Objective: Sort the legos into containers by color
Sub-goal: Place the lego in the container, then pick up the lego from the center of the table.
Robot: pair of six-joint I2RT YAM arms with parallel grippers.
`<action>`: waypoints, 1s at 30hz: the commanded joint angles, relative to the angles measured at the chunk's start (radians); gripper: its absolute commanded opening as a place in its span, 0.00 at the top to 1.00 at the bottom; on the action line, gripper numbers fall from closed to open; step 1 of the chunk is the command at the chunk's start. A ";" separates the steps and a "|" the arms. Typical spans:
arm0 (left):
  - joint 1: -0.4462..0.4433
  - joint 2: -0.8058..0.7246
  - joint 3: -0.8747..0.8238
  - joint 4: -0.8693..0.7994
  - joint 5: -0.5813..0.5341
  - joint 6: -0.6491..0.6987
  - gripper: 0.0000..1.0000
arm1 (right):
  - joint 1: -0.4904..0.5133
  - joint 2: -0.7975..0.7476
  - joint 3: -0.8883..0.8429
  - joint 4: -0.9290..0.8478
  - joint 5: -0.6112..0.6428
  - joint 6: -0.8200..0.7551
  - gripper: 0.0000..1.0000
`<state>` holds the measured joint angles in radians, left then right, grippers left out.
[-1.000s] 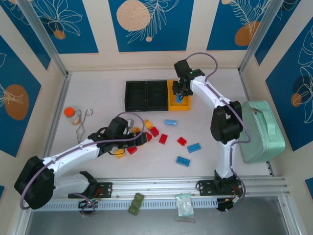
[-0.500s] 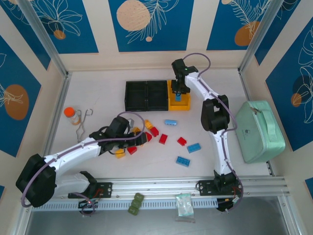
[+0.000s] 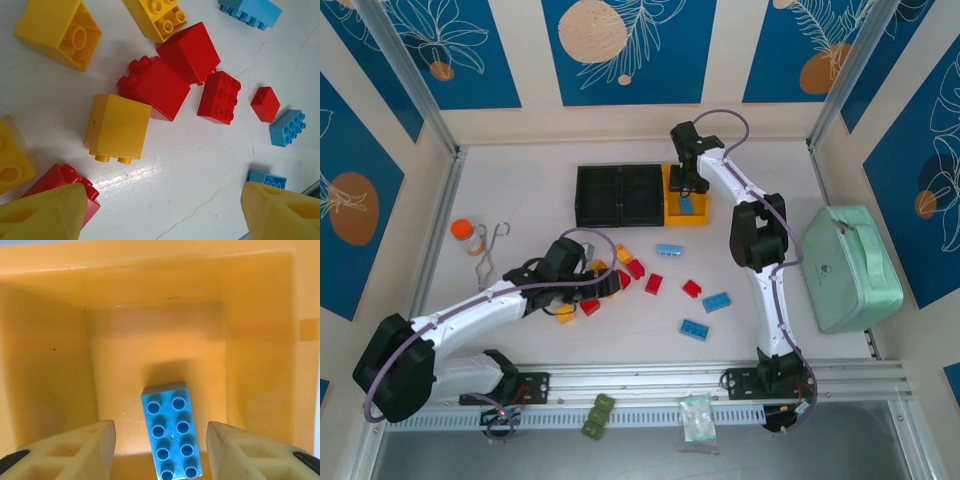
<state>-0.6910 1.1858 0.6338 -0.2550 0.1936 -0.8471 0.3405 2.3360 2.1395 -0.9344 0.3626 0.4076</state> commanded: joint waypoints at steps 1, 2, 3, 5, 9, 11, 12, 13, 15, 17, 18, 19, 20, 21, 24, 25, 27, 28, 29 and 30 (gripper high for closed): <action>-0.015 -0.034 0.033 -0.049 -0.045 -0.014 0.21 | 0.015 -0.172 -0.069 0.002 0.000 -0.002 0.48; -0.014 -0.041 0.036 -0.066 -0.057 -0.010 0.21 | 0.020 -0.221 -0.118 0.023 -0.004 0.000 0.48; -0.014 -0.049 0.041 -0.082 -0.066 -0.005 0.20 | 0.025 -0.270 -0.168 0.040 -0.010 0.005 0.48; -0.013 -0.059 0.050 -0.113 -0.080 0.014 0.20 | 0.035 -0.364 -0.277 0.079 -0.033 0.015 0.48; -0.012 -0.058 0.085 -0.197 -0.100 0.060 0.20 | 0.062 -0.562 -0.520 0.143 -0.074 0.047 0.45; -0.013 -0.050 0.107 -0.223 -0.098 0.097 0.20 | 0.080 -0.641 -0.628 0.160 -0.081 0.058 0.43; -0.013 -0.044 0.119 -0.227 -0.086 0.124 0.20 | 0.090 -0.678 -0.680 0.165 -0.084 0.062 0.42; -0.012 -0.040 0.126 -0.222 -0.065 0.153 0.19 | 0.095 -0.708 -0.724 0.169 -0.092 0.065 0.41; -0.014 -0.040 0.134 -0.186 0.008 0.201 0.18 | 0.103 -0.770 -0.825 0.188 -0.127 0.062 0.40; -0.017 -0.041 0.136 -0.155 0.067 0.225 0.18 | 0.106 -0.821 -0.910 0.203 -0.145 0.058 0.38; -0.018 -0.040 0.139 -0.150 0.081 0.233 0.18 | 0.107 -0.842 -0.953 0.211 -0.155 0.055 0.37; -0.023 -0.036 0.142 -0.147 0.090 0.235 0.18 | 0.110 -0.863 -0.996 0.221 -0.166 0.051 0.36; -0.028 -0.031 0.144 -0.145 0.093 0.239 0.18 | 0.112 -0.882 -1.037 0.235 -0.179 0.047 0.35; -0.030 -0.025 0.145 -0.143 0.092 0.241 0.18 | 0.113 -0.894 -1.072 0.250 -0.193 0.041 0.33; -0.048 -0.003 0.140 -0.124 0.090 0.232 0.18 | 0.120 -0.914 -1.165 0.298 -0.239 0.030 0.31; -0.053 0.004 0.137 -0.118 0.089 0.229 0.18 | 0.125 -0.913 -1.184 0.307 -0.241 0.030 0.30; -0.067 0.023 0.136 -0.101 0.089 0.219 0.18 | 0.129 -0.902 -1.223 0.339 -0.255 0.030 0.30; -0.075 0.029 0.136 -0.096 0.086 0.216 0.18 | 0.130 -0.895 -1.235 0.353 -0.263 0.033 0.30; -0.083 0.037 0.136 -0.089 0.082 0.214 0.18 | 0.130 -0.884 -1.250 0.368 -0.271 0.033 0.30; -0.091 0.044 0.135 -0.083 0.077 0.209 0.18 | 0.133 -0.872 -1.256 0.378 -0.276 0.033 0.30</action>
<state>-0.7574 1.2129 0.7490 -0.3725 0.2558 -0.6453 0.4652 1.4494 0.9066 -0.6270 0.1448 0.4488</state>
